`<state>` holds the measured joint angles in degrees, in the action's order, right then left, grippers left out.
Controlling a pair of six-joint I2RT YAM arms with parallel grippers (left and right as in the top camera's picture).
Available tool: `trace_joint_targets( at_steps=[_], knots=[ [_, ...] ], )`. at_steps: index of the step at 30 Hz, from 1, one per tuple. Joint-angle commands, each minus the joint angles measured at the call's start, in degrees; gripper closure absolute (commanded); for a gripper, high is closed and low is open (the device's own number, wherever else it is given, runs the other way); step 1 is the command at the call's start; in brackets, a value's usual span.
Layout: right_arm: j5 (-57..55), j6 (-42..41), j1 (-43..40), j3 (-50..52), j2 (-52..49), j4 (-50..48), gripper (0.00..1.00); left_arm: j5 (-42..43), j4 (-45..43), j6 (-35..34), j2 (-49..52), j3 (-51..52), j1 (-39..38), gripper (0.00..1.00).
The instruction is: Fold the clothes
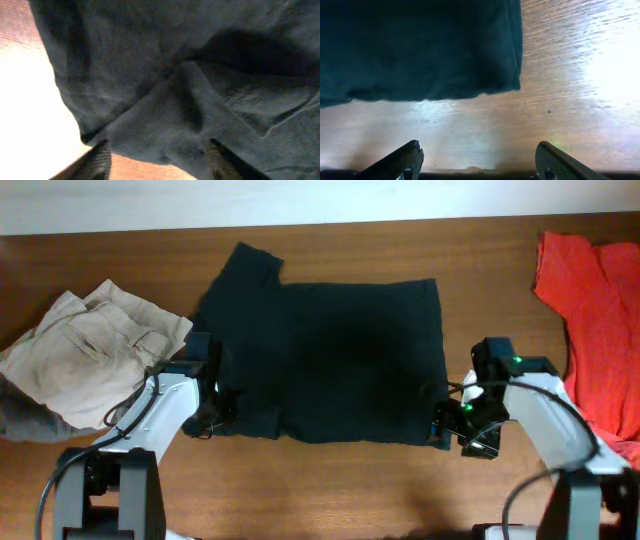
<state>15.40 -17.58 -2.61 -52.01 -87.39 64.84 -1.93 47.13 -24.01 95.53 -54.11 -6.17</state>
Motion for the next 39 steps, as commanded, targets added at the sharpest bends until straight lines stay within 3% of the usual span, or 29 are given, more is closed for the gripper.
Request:
trace_joint_targets(
  at_steps=[1, 6, 14, 15, 20, 22, 31, 39],
  knots=[
    [-1.1, 0.0, 0.3, -0.6, -1.1, -1.1, 0.23, 0.5, 0.7, -0.1, 0.5, 0.5, 0.3, 0.36],
    [-1.1, 7.8, 0.3, -0.8, 1.0, -3.0, 0.23, 3.0, 1.8, 1.8, 0.2, -0.2, 0.3, 0.39],
    [-1.1, 16.4, 0.4, -5.7, 10.2, -1.7, 0.10, 8.2, 6.4, 1.3, -5.2, -6.1, 0.4, 0.41],
    [-1.1, 16.3, 0.5, -6.7, 11.3, -1.6, 0.10, 9.9, 6.4, 1.0, -6.4, -7.1, 0.5, 0.40],
    [-2.4, 19.1, 4.0, -11.4, 14.5, -0.3, 0.10, 20.4, 4.1, 0.5, -10.9, -10.5, 1.9, 0.13],
    [-7.7, 20.2, 7.6, -13.7, 14.5, 1.3, 0.10, 23.1, 3.0, 0.5, -12.0, -11.3, 2.3, 0.13],
    [-30.6, 23.3, 24.9, -16.8, 13.2, 2.7, 0.01, 21.2, 2.8, 0.5, -16.4, -11.8, 2.4, 0.13],
    [-33.8, 29.6, 29.2, -16.8, 7.8, 3.7, 0.01, 15.6, 9.4, -0.5, -19.5, -11.8, 2.7, 0.13]
  ],
)
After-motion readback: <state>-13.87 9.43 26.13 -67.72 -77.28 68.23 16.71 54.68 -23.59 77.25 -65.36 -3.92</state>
